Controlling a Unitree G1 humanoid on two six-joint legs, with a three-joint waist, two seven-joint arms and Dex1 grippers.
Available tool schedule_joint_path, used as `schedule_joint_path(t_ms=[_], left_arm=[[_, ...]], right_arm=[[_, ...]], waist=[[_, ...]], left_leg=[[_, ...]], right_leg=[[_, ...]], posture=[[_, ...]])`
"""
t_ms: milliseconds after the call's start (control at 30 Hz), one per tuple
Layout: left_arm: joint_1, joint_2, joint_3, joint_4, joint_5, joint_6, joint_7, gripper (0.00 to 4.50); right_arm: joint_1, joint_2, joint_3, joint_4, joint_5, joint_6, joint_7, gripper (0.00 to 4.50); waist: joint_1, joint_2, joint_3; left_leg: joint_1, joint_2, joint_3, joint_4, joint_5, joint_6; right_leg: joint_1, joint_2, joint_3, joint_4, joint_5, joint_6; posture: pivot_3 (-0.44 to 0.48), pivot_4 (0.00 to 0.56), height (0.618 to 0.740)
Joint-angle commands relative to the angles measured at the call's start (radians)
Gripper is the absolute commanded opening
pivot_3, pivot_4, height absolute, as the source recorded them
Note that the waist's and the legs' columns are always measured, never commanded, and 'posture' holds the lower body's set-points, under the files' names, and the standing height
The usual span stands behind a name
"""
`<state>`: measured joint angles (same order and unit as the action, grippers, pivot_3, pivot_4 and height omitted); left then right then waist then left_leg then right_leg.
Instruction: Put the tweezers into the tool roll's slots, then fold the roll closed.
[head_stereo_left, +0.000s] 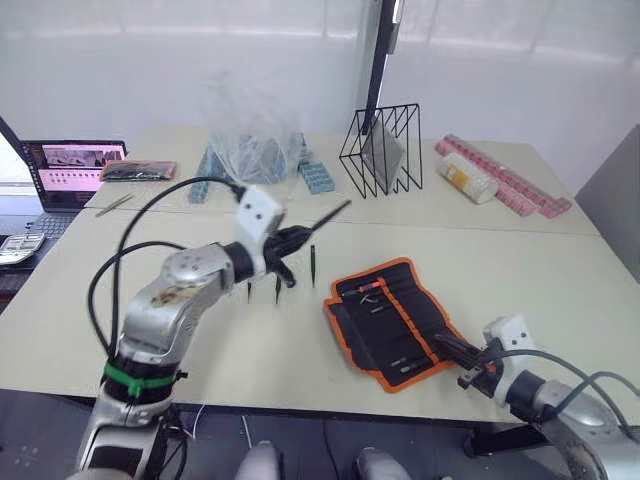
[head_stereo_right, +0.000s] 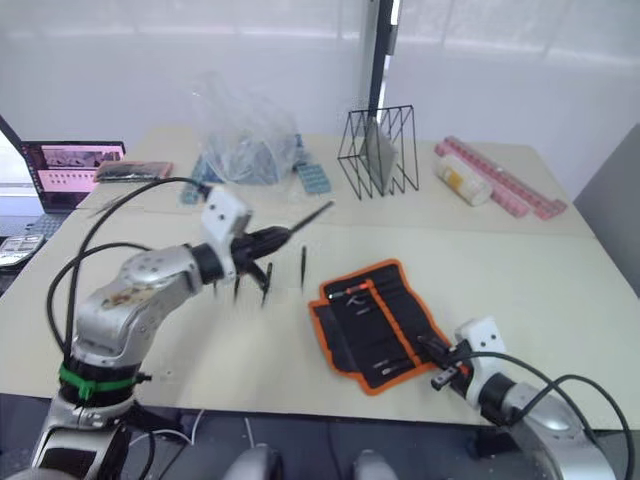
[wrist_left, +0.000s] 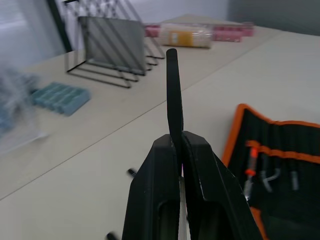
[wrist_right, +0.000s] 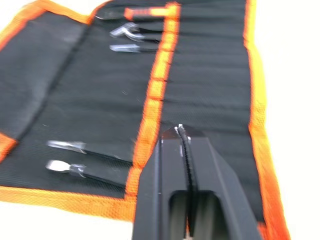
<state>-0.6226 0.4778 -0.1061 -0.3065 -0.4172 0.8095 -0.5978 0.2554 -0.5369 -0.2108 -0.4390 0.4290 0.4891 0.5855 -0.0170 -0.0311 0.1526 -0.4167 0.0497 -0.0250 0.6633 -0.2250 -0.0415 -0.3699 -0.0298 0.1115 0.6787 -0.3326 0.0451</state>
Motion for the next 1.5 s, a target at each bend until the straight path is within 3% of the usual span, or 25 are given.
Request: schedule_joint_path(t_ms=[33,233,467,800,1500], left_arm=[[-0.072,-0.003,-0.066,0.008,-0.074,0.119,-0.089,0.0],[-0.108,0.015,-0.156,-0.045,-0.126,0.28,-0.135,0.0],[-0.122,0.029,-0.264,-0.07,-0.081,0.377,-0.094,0.0],[-0.18,0.045,-0.362,-0.01,-0.012,0.382,-0.087,0.0],[-0.253,0.01,-0.478,0.081,0.097,0.308,-0.148,0.0]], right_arm=[[0.001,0.032,0.008,-0.037,-0.033,0.012,-0.077,0.06],[-0.004,0.056,0.034,-0.037,-0.063,0.029,-0.131,0.06],[0.011,0.08,0.08,-0.069,-0.088,0.064,-0.18,0.06],[0.053,0.136,0.097,-0.154,-0.054,0.0,-0.161,0.06],[0.11,0.127,0.177,-0.165,-0.138,0.102,-0.245,0.06]], waist=[[-0.005,0.0,0.0],[-0.004,0.001,0.001],[-0.001,0.001,0.001],[0.001,0.001,0.001],[0.003,0.001,0.001]], left_leg=[[0.0,0.0,0.0,0.0,0.0,0.0],[0.0,0.0,-0.001,0.0,0.0,0.0],[0.0,0.0,-0.001,0.0,0.0,0.0],[0.0,0.0,0.0,0.0,0.0,0.0],[-0.001,0.0,0.0,0.0,0.0,0.0]], right_leg=[[0.0,0.0,0.0,0.0,0.0,0.0],[0.0,0.001,0.001,0.0,0.0,0.0],[0.0,0.001,0.001,0.0,0.0,0.0],[0.0,0.001,0.002,0.0,0.0,0.0],[-0.001,0.001,0.003,0.0,-0.001,0.0]], posture=[[0.0,0.15,0.705],[0.0,0.15,0.705],[0.0,0.15,0.705],[0.0,0.15,0.705],[0.0,0.15,0.705]])
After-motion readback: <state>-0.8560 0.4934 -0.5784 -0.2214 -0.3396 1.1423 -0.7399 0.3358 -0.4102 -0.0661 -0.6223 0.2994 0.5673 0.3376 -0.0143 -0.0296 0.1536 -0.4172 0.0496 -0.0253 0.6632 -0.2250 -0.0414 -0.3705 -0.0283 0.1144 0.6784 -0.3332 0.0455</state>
